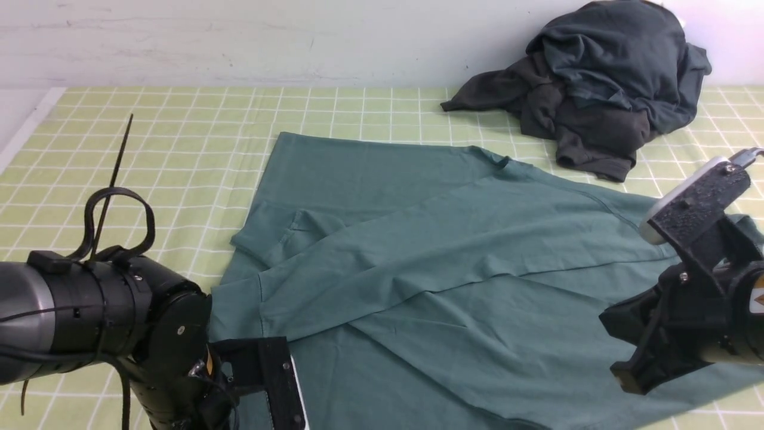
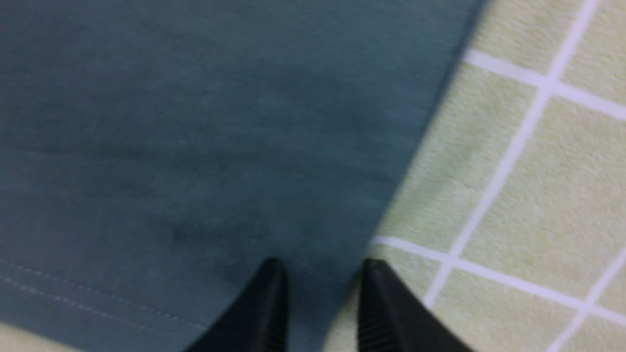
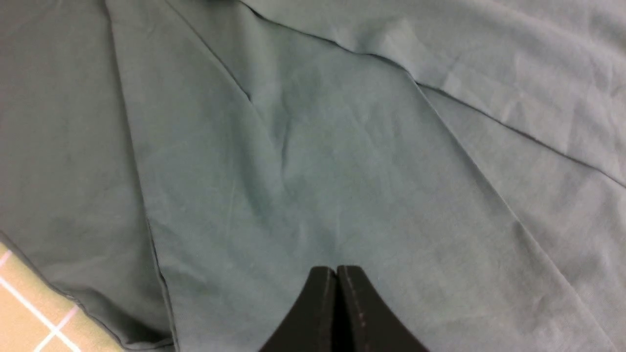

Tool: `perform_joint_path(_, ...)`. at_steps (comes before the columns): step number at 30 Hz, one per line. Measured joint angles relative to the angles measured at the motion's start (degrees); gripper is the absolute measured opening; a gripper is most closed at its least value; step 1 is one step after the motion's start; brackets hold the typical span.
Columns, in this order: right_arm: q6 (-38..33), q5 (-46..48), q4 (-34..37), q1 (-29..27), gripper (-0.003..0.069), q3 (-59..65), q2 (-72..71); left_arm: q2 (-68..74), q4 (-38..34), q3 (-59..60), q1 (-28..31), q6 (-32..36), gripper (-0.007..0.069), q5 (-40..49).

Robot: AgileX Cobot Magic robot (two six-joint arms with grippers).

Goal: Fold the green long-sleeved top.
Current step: Use both arms simultaneously to clamp the lower edge of the clothing fabric

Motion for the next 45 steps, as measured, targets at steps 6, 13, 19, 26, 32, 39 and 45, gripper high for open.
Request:
perform_joint_path(6,-0.57,0.0,0.0,0.0,-0.001,0.0,0.0,-3.34,0.79,0.11,0.0,-4.34,0.0008,-3.41)
perform_joint_path(13,-13.43,0.7,0.0,4.25,-0.001,-0.94,-6.02,-11.54,0.97,0.17,0.0,-18.28,0.0002,-5.52)
perform_joint_path(19,-23.68,3.29,-5.59,4.68,0.0006,-1.66,-5.96,-14.54,1.65,0.23,0.0,-25.56,0.0,-5.25)
perform_joint_path(26,-19.75,15.82,-20.68,2.02,0.0162,0.41,8.06,-14.64,-1.5,0.23,0.0,-26.38,0.0,-3.61)
perform_joint_path(32,-13.18,10.62,-35.82,1.32,0.023,0.6,17.56,-14.64,-3.34,0.23,0.0,-26.38,0.0,-3.61)
perform_joint_path(39,-9.28,10.24,-42.7,0.96,0.0237,0.6,23.8,-14.64,-3.34,0.23,0.0,-26.38,0.0,-3.5)
perform_joint_path(45,-9.09,9.19,-43.71,0.96,0.0238,0.29,26.34,-14.64,-3.34,0.23,0.0,-26.38,0.0,-3.5)
